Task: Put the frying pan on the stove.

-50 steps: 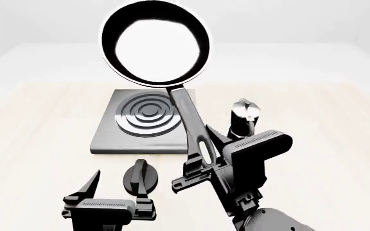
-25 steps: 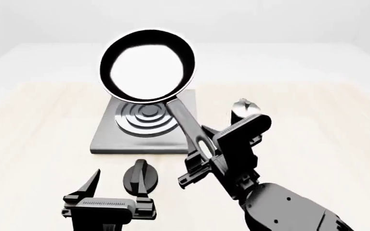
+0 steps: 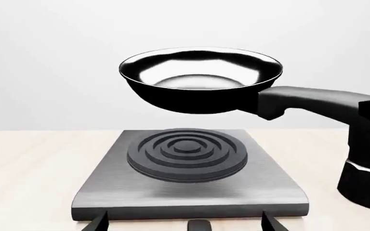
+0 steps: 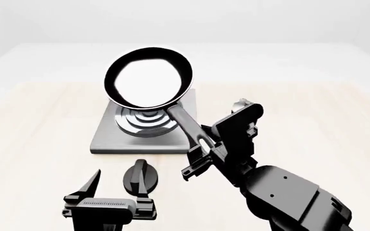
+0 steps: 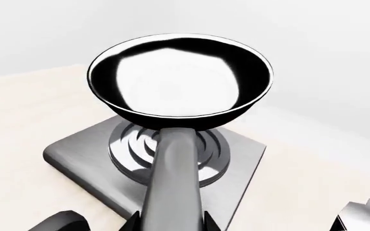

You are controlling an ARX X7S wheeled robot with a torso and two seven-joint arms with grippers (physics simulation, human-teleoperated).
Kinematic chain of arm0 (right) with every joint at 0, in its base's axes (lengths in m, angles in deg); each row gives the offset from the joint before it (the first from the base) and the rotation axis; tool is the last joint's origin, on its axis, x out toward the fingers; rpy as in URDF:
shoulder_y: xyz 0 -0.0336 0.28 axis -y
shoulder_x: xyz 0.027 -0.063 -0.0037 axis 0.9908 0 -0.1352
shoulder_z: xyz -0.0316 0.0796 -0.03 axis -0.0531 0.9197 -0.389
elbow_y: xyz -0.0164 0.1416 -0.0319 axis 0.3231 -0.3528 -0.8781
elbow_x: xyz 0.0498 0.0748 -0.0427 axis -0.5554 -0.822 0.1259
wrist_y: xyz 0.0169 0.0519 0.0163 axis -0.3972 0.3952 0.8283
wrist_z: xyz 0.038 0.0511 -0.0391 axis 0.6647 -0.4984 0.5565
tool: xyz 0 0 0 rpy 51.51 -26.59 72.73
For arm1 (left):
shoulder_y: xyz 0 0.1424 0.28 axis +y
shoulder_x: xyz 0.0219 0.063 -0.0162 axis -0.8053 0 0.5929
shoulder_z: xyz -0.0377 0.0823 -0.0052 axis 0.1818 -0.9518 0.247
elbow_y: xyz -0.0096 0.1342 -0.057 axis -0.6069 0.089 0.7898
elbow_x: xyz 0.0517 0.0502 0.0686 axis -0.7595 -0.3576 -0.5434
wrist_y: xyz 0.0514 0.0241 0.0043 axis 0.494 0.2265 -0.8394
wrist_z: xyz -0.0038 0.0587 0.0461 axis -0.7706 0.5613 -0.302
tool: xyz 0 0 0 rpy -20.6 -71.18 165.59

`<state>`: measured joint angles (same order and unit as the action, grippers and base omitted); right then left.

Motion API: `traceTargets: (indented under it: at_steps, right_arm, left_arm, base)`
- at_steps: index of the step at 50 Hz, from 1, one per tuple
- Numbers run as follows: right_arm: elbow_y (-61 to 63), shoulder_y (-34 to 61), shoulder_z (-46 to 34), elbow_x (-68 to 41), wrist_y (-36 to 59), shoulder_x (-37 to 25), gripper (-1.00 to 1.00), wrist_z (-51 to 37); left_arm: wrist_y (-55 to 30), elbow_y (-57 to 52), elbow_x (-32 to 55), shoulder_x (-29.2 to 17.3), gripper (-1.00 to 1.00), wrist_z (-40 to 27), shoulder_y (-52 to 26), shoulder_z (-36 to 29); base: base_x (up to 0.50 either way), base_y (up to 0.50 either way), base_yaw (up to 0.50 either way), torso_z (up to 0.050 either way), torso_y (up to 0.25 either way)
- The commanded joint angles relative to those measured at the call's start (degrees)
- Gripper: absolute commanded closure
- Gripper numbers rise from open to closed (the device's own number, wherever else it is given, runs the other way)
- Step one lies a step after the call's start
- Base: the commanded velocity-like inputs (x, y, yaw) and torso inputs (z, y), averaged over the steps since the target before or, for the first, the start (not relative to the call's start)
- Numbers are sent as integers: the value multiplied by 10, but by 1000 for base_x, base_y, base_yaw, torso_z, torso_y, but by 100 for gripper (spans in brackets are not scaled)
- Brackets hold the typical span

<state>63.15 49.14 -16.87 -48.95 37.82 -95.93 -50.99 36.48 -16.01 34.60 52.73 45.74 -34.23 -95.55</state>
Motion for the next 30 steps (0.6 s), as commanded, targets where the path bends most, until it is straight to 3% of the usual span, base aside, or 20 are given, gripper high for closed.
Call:
traceTargets:
  at_steps: [1,30]
  right_arm:
    - [3,26,18,14,9,21,100,12]
    - [-98,26,16,21,-26,57,100,45]
  left_arm:
    - [3,3,1,-1,-100,-1,0,-1]
    - [-1,-3,2,-5,-100,-6,-1,-5]
  base:
    - [0,0,0,0,0]
    - [0,0,0,0,2]
